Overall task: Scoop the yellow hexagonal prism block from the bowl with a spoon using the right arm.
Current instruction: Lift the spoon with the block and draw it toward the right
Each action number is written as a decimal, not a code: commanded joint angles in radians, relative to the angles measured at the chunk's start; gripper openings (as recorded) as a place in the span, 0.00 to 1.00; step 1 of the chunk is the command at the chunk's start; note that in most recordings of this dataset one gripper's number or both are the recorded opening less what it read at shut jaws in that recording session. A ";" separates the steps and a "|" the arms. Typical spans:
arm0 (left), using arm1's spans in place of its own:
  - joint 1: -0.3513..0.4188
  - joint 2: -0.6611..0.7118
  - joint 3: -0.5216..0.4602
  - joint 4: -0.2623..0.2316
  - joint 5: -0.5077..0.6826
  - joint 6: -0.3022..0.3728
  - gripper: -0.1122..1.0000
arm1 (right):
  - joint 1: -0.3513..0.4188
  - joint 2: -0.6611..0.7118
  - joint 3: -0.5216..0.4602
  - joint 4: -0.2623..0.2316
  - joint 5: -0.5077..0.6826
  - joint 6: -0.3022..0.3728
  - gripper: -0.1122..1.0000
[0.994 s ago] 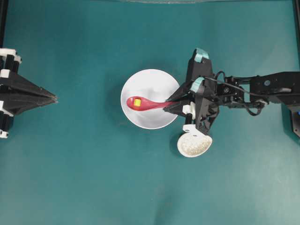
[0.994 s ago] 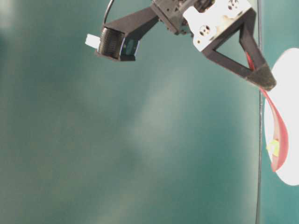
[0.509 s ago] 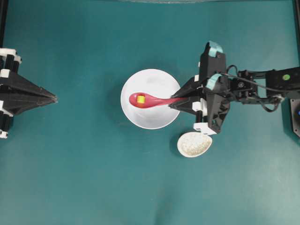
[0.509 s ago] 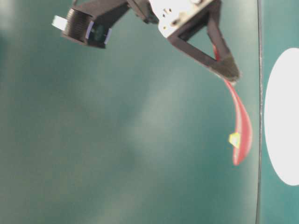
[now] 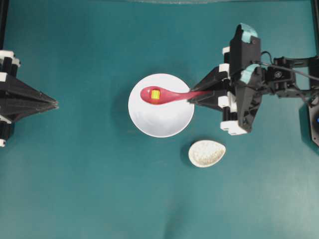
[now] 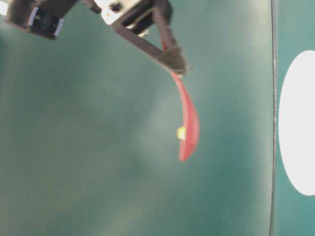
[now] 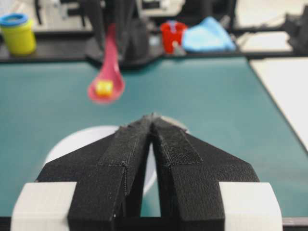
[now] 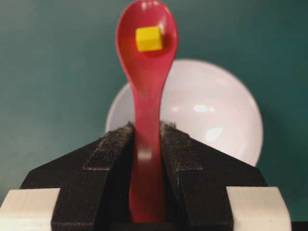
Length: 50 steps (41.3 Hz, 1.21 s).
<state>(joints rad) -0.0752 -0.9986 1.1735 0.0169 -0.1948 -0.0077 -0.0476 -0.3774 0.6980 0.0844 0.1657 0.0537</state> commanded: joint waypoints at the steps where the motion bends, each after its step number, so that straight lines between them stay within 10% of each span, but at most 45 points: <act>1: -0.002 0.005 -0.029 0.002 -0.005 -0.003 0.16 | -0.002 -0.034 -0.037 -0.017 0.018 -0.002 0.29; 50: -0.002 -0.018 -0.034 0.002 -0.002 -0.006 0.16 | -0.002 -0.041 -0.041 -0.026 0.025 -0.002 0.29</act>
<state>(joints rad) -0.0767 -1.0155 1.1720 0.0153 -0.1948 -0.0138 -0.0491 -0.3988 0.6842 0.0598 0.1994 0.0537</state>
